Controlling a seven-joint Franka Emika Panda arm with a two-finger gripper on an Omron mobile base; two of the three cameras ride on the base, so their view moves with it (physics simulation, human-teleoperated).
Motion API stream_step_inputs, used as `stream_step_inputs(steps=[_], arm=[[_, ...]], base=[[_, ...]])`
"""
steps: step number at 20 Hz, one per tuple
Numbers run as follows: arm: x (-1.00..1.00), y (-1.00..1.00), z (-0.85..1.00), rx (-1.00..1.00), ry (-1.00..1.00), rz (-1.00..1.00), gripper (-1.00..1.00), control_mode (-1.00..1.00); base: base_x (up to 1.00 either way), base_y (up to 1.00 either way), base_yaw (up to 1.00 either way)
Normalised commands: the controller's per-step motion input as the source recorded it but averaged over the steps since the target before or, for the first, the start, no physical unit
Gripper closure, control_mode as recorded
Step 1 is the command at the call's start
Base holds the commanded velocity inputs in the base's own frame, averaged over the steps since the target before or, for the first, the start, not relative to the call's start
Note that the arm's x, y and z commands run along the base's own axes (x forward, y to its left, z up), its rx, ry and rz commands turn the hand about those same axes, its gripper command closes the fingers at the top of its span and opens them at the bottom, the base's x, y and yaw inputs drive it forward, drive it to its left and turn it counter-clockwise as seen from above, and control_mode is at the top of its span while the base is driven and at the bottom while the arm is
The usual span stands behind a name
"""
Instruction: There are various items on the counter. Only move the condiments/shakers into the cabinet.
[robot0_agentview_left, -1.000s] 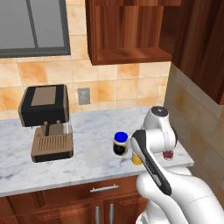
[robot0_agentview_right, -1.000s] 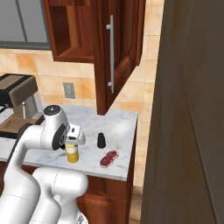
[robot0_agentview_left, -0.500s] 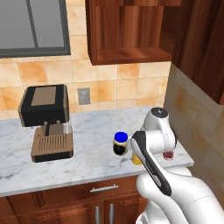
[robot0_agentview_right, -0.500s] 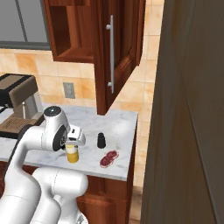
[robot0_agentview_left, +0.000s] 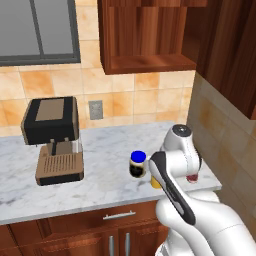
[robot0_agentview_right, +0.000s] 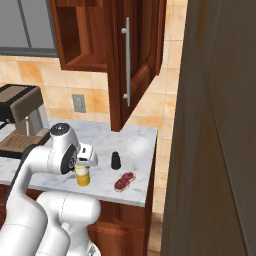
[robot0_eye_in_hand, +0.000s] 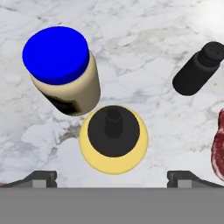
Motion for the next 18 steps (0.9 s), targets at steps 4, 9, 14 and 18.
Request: stream_step_inputs(steps=[4,9,14,18], arm=[[0.17,0.00,-0.07,0.00,-0.02,0.00,-1.00,-1.00],[0.12,0.00,-0.06,0.00,-0.02,0.00,-1.00,-1.00],[0.08,0.00,-0.09,0.00,0.00,0.00,-1.00,-1.00],[0.09,0.00,-0.08,0.00,-0.02,0.00,-1.00,-1.00]], base=[[0.00,0.00,0.00],[0.00,0.00,0.00],[0.00,0.00,0.00],[0.00,0.00,0.00]])
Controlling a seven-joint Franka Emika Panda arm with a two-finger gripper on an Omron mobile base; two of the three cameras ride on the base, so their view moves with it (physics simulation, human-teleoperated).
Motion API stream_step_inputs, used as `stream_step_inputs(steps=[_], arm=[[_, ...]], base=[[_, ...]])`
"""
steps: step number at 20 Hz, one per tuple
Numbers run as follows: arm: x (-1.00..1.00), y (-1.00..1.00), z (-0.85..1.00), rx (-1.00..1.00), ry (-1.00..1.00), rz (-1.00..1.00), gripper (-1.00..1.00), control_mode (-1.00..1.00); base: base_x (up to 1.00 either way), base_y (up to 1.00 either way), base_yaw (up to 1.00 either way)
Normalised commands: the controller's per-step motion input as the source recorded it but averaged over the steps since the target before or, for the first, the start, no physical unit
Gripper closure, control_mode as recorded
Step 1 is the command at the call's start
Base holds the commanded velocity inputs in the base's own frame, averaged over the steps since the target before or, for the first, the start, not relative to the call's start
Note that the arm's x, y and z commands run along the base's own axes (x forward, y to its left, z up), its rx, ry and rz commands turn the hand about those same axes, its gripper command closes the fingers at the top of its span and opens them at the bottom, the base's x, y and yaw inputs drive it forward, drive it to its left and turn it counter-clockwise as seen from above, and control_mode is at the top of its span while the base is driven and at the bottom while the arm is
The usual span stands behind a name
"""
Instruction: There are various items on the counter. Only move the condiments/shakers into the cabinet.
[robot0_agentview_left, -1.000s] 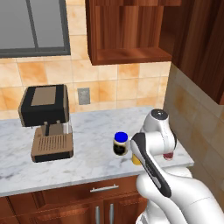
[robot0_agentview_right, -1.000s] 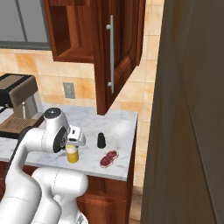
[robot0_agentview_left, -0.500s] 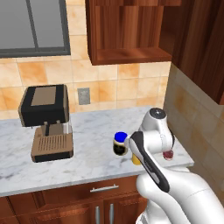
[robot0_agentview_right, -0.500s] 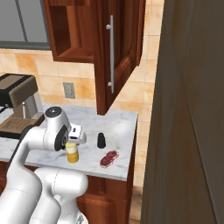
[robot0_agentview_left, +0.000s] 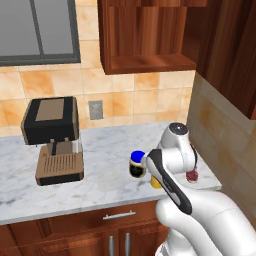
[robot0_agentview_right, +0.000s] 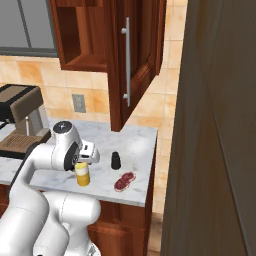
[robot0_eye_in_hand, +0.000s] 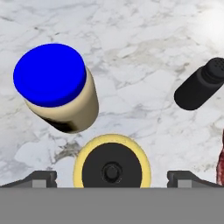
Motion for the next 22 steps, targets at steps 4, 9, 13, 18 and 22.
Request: stream_step_inputs(steps=[4,9,13,18,22], arm=[[0.09,0.00,-0.06,0.00,-0.04,0.00,-1.00,-1.00],[0.06,0.00,-0.13,0.00,-0.02,0.00,-1.00,-1.00],[0.00,0.00,-0.16,0.00,0.00,0.00,1.00,-1.00],[0.00,0.00,0.00,0.00,0.00,0.00,1.00,-1.00],[0.00,0.01,0.00,0.00,0.00,0.00,1.00,-1.00]], base=[[0.00,0.00,0.00],[0.00,0.00,0.00],[0.00,0.00,0.00],[0.00,0.00,0.00],[0.00,0.00,0.00]])
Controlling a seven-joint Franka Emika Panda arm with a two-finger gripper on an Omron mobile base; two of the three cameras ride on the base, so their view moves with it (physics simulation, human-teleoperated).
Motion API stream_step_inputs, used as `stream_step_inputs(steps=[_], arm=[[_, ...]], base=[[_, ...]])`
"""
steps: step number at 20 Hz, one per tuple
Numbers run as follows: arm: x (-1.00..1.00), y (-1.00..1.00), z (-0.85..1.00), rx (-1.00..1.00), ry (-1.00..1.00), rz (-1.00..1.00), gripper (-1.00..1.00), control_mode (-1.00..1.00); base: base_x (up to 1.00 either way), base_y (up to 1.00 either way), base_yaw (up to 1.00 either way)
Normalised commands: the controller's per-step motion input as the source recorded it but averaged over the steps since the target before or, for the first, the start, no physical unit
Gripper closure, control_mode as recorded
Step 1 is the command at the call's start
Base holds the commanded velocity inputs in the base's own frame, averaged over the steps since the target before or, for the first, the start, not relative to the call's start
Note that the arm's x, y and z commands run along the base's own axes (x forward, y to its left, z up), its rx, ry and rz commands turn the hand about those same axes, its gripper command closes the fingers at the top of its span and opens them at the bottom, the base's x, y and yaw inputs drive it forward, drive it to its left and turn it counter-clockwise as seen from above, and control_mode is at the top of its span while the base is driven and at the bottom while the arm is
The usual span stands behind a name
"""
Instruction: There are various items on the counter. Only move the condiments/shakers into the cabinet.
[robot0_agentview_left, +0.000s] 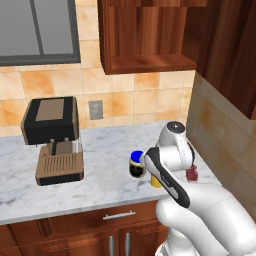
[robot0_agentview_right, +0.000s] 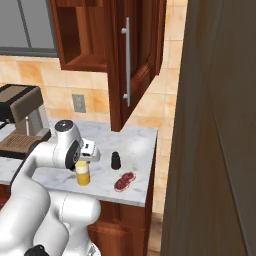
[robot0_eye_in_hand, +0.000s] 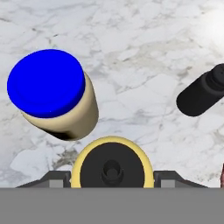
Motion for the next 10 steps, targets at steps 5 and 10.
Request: stream_step_inputs(steps=[5,10], arm=[[-0.04,0.02,0.63,-0.04,-0.08,-0.12,1.00,-1.00],[-0.05,0.00,1.00,-0.03,-0.19,-0.08,1.00,-1.00]], base=[[0.00,0.00,0.00],[0.00,0.00,0.00]])
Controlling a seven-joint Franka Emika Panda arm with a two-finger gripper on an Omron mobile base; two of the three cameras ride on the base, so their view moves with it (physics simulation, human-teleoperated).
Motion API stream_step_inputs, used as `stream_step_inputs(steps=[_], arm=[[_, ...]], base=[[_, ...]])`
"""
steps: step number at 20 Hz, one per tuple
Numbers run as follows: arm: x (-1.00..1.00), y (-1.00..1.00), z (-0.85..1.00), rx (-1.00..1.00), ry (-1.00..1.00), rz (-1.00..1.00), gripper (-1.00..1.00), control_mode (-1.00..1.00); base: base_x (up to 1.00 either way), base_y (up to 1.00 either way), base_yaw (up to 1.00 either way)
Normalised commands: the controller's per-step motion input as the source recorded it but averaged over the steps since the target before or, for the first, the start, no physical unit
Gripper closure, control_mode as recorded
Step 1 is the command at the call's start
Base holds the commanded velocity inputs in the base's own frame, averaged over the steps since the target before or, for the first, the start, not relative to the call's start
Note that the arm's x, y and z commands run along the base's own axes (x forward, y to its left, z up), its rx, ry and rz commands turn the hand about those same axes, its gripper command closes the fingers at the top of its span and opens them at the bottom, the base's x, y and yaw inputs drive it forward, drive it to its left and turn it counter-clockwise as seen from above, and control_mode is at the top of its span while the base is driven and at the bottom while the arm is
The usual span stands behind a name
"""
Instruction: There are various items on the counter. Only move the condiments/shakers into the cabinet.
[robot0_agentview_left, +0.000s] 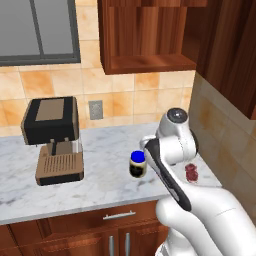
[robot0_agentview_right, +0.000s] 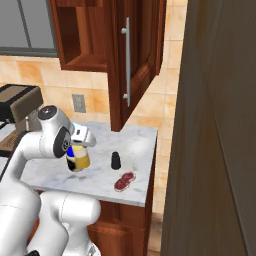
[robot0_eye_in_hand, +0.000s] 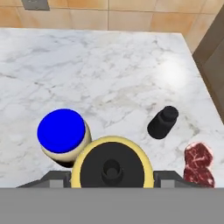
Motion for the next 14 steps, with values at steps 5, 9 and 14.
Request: stream_step_inputs(steps=[5,9,14], arm=[[-0.13,-0.03,1.00,0.00,-0.17,0.00,1.00,-1.00],[-0.18,-0.11,1.00,0.00,-0.15,0.01,1.00,-1.00],[-0.04,-0.01,1.00,0.00,-0.05,0.04,1.00,-1.00]], base=[[0.00,0.00,0.00],[0.00,0.00,0.00],[0.00,0.00,0.00]])
